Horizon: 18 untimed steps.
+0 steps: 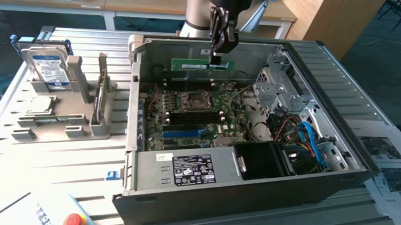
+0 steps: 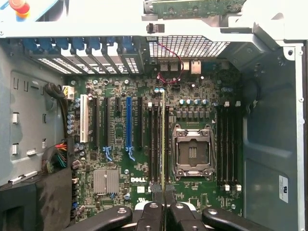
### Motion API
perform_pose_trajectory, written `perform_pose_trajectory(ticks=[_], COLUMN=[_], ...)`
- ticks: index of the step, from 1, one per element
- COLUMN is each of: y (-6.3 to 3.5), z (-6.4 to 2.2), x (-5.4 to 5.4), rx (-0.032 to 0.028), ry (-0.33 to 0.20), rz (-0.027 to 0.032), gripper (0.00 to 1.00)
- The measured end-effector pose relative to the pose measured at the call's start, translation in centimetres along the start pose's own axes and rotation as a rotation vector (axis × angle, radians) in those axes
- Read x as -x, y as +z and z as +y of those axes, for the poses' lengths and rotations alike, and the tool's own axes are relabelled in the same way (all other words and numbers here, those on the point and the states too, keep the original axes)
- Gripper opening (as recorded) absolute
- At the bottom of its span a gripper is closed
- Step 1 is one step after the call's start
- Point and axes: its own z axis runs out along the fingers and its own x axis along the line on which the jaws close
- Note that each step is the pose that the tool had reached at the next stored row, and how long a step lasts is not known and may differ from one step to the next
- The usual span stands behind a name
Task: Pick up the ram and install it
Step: 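Pick up the ram and move it above insertion slot, then insert the ram into the slot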
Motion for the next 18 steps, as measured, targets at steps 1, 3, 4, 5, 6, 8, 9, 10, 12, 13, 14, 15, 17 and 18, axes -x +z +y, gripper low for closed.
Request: perform_pose_trajectory(ticks=[1,3,4,5,6,8,9,10,12,13,14,15,17,18], y=[0.07,0.28,0.36,0.44,0.48,0.48,0.49,0.49,0.49,0.5,0.53,0.55,0.58,0.6], z=[0.0,-0.01,-0.01,-0.01,-0.01,-0.01,-0.01,-0.01,-0.01,-0.01,-0.02,-0.02,-0.02,-0.02], x=[0.0,0.01,0.01,0.01,0.01,0.01,0.01,0.01,0.01,0.01,0.01,0.01,0.01,0.01], rx=[-0.0001,0.0,0.0,0.0,0.0,0.0,0.0,0.0,0.0,0.0,0.0,-0.0001,0.0,0.0], ry=[0.0,0.0,0.0,0.0,0.0,0.0,0.0,0.0,0.0,0.0,0.0,0.0,0.0,0.0], rz=[-0.0003,-0.0002,0.0,-0.0001,0.0,0.0002,0.0,0.0,0.0,0.0,-0.0001,-0.0001,0.0,0.0001], gripper=[0.12,0.12,0.12,0.12,0.12,0.12,0.12,0.12,0.12,0.12,0.12,0.12,0.12,0.12])
